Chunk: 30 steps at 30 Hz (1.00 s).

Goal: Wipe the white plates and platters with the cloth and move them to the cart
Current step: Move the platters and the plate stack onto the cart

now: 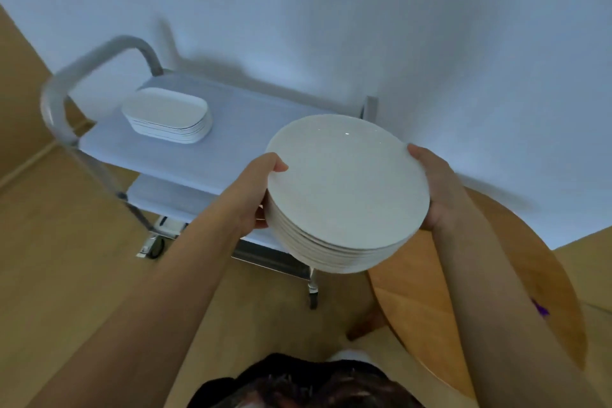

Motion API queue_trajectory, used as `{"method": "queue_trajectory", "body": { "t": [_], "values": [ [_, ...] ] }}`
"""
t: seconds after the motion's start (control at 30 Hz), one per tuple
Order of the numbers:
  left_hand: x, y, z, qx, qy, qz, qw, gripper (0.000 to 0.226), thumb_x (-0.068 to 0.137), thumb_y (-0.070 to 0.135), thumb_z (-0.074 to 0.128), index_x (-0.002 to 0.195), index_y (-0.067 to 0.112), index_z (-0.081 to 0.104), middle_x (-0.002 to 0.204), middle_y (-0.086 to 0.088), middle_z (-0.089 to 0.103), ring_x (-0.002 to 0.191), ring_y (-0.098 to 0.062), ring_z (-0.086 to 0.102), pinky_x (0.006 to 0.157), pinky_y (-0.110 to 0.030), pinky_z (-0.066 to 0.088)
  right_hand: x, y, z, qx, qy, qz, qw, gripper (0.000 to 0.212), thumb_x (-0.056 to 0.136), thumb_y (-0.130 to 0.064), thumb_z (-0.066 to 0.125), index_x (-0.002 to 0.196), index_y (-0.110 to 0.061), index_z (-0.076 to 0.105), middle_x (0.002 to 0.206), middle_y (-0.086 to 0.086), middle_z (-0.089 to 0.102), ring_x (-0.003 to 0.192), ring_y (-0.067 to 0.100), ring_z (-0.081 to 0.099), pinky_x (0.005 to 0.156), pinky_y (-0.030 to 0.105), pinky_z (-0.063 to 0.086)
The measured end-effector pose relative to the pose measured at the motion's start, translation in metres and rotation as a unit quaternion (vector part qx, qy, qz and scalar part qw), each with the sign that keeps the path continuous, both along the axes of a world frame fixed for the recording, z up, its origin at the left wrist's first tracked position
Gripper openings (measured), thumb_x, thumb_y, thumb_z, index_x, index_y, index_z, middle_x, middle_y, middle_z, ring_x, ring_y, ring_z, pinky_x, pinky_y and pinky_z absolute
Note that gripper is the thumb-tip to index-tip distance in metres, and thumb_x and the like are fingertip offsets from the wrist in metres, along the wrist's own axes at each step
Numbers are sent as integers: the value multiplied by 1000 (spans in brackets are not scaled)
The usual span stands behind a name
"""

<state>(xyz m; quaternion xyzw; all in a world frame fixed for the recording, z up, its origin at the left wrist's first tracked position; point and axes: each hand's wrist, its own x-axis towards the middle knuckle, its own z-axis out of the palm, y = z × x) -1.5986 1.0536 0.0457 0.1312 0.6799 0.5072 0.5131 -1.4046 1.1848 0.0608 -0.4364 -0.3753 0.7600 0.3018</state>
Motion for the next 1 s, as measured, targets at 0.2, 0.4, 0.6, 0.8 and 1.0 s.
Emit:
{"method": "queue_trajectory", "body": {
  "t": [0.2,0.4,0.6,0.8,1.0],
  "values": [
    [-63,-33,5,-23,-13,68,997,22,76,36,53,87,17,52,82,-6,54,76,-23,53,61,-32,45,-81,-6,-6,-13,14,72,997,54,90,-18,48,40,-14,66,49,2,62,42,16,61,42,23,50],
    [-108,-22,-11,-43,-28,103,993,19,77,36,53,85,18,51,80,-3,52,73,-20,52,57,-31,43,-139,24,-32,-45,-58,81,994,33,80,-35,59,55,-17,70,67,5,69,56,22,67,63,32,55],
    [-152,31,-43,-58,-44,106,992,18,78,35,51,81,17,51,73,-3,48,67,-19,48,57,-29,42,-187,83,-59,-68,-73,95,990,46,88,-40,54,51,-20,73,65,6,71,53,24,68,44,37,52],
    [-192,100,-63,-65,-40,102,992,15,82,32,49,84,18,52,76,-4,51,67,-18,48,62,-28,41,-223,144,-82,-62,-47,82,994,50,95,-33,45,55,-22,71,64,3,70,55,21,67,48,32,53],
    [-223,152,-79,-87,-38,89,992,10,83,29,48,85,21,53,79,-4,55,70,-19,50,66,-29,42,-244,180,-106,-78,-68,55,993,30,95,-36,43,90,-18,66,79,6,73,72,25,67,65,35,50]
  ]
}}
